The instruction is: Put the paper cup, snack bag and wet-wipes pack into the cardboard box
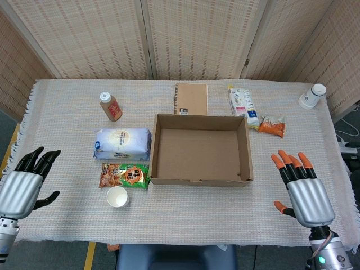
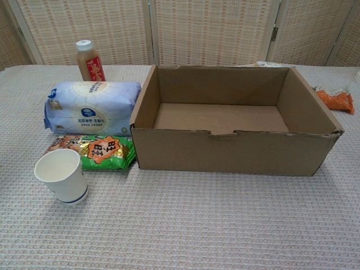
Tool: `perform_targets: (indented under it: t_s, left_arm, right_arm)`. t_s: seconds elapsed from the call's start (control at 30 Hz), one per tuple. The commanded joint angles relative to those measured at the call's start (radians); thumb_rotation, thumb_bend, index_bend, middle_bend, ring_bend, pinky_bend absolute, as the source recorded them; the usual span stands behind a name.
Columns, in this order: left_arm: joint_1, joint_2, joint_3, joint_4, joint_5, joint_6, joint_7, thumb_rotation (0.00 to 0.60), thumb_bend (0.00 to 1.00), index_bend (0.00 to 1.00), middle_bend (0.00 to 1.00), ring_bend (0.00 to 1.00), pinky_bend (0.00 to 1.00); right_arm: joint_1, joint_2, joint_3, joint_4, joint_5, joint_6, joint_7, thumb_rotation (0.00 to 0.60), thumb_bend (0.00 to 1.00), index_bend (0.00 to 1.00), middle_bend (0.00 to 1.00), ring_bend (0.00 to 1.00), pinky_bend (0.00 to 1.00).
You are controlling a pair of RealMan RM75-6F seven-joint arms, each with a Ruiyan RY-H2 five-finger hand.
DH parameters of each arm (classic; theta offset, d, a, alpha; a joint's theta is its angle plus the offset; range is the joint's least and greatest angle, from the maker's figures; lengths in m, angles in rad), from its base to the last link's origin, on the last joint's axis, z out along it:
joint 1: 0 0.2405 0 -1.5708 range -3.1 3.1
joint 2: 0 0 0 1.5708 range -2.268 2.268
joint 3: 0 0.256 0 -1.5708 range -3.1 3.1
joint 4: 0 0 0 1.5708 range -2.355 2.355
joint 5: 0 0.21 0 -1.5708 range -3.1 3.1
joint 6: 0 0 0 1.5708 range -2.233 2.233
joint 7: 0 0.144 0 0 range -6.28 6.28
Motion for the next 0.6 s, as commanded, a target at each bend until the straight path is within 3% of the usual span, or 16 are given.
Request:
perform_targets:
  t_s: [0.03, 0.6]
  left_arm:
    - [0.0, -0.001, 0.001, -0.001, 0.002, 0.001, 0.001, 0.6, 0.19, 0.07, 0.13, 0.0, 0.13]
    - [0.013, 0.022, 0.008, -0.024, 0.012, 0.014, -0.005, 0.6, 0.19, 0.07, 0.13, 0.0, 0.13]
  right_arm:
    - [0.001, -0.002, 0.001, 0.0, 0.003, 0.0, -0.002, 0.6, 0.08, 0.04, 0.0, 0.0, 0.0]
    - [0.001, 0.003, -0.001, 0.0, -0.007, 0.003, 0.009, 0.6, 0.08, 0.04, 0.0, 0.0, 0.0]
